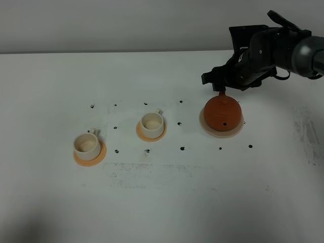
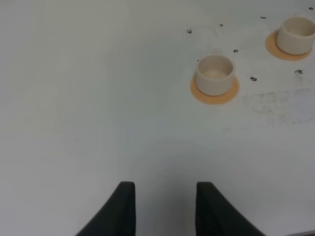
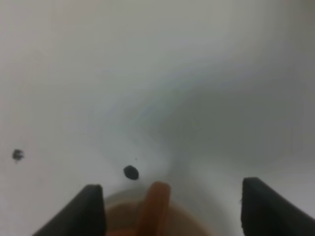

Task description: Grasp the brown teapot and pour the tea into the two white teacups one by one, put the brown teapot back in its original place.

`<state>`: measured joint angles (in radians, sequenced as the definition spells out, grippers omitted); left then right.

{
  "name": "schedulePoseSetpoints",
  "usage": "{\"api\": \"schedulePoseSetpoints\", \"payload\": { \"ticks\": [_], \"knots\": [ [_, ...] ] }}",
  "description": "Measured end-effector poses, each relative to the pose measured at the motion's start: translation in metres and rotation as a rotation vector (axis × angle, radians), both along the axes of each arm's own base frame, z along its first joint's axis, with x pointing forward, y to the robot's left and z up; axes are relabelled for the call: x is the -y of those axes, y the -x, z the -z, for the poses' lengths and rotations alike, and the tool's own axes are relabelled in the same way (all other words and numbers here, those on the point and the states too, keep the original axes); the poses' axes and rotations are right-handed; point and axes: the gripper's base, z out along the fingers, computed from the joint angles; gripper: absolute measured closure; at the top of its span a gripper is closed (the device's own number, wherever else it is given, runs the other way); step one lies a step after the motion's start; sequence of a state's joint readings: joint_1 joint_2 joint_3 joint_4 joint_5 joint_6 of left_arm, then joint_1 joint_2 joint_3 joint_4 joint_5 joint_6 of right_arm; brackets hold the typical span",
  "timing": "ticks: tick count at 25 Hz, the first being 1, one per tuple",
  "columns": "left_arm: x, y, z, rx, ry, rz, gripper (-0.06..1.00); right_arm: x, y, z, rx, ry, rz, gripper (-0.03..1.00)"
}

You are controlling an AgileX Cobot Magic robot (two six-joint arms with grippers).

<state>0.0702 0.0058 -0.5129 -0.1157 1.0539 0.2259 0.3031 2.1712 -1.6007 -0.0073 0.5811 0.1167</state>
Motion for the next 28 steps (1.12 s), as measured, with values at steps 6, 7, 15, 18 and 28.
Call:
{"api": "schedulePoseSetpoints", "payload": {
  "ticks": [6,7,15,18,28],
  "knots": [
    [0.0,0.0,0.0,0.0,0.0,0.0,0.64,0.002,0.0,0.003,-0.003,0.035,-0.012,0.4],
    [0.0,0.0,0.0,0.0,0.0,0.0,0.64,0.003,-0.001,0.003,0.0,0.046,-0.012,0.4],
    [0.0,0.0,0.0,0.0,0.001,0.0,0.64,0.009,-0.002,0.003,0.02,0.114,-0.006,0.41],
    [0.0,0.0,0.0,0.0,0.001,0.0,0.64,0.01,-0.002,0.003,0.022,0.128,-0.003,0.41],
    [0.0,0.0,0.0,0.0,-0.001,0.0,0.64,0.011,-0.002,0.002,0.005,0.146,-0.002,0.41]
  ]
}}
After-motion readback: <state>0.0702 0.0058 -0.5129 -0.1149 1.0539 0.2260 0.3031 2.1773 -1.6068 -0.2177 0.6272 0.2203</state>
